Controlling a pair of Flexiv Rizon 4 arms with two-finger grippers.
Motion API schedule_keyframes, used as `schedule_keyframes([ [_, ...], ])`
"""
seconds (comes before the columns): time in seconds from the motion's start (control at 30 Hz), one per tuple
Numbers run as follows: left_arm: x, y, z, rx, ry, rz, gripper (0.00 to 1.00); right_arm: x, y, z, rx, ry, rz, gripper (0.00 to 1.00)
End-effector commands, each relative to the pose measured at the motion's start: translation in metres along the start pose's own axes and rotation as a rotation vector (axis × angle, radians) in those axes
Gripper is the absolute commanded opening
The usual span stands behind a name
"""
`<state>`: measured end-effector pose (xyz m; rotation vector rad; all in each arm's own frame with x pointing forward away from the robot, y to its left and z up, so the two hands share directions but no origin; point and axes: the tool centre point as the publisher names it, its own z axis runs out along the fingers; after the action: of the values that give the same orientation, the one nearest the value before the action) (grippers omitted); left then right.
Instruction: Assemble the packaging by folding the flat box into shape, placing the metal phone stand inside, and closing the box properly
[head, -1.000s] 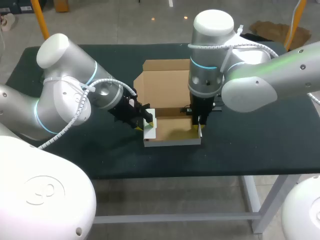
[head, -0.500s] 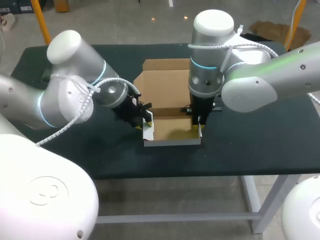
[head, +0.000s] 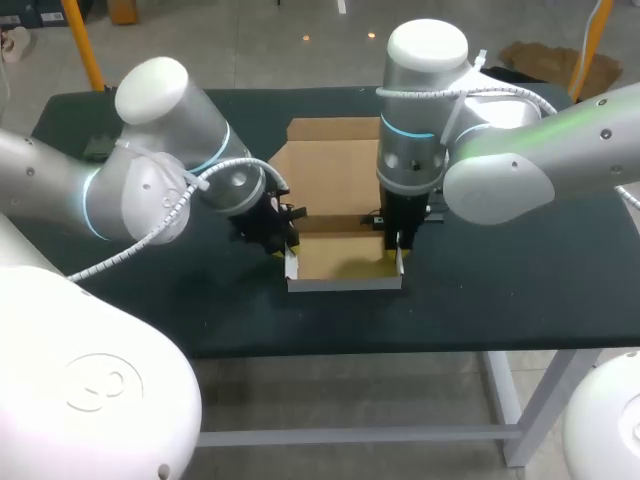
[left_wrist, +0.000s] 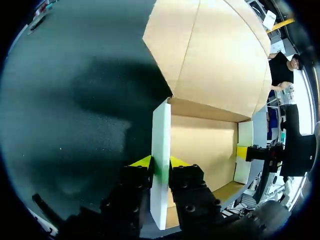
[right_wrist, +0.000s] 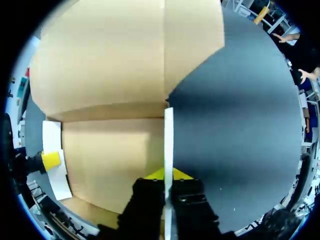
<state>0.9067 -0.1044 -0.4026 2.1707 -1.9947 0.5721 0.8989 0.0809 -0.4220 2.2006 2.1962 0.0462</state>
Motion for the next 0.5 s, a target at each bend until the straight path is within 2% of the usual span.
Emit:
schedule_keyframes([
  [0.03,0.0037,-0.0015,0.0059,0.004,-0.249,-0.005,0.16,0.0013,0.0001,-0.0002,0.003,-0.002,-0.001,0.0],
  [0.13,0.0024,-0.0024,0.0072,-0.003,-0.275,-0.005,0.13,0.0013,0.0001,-0.0002,0.003,-0.002,-0.001,0.0],
  [0.4,-0.0003,-0.0019,0.0111,-0.013,-0.326,0.001,0.18,0.0013,0.0001,-0.0002,0.003,-0.002,-0.001,0.0],
  [0.5,-0.0012,-0.0014,0.012,-0.017,-0.337,0.006,0.09,0.0013,0.0001,-0.0002,0.003,-0.002,-0.001,0.0],
])
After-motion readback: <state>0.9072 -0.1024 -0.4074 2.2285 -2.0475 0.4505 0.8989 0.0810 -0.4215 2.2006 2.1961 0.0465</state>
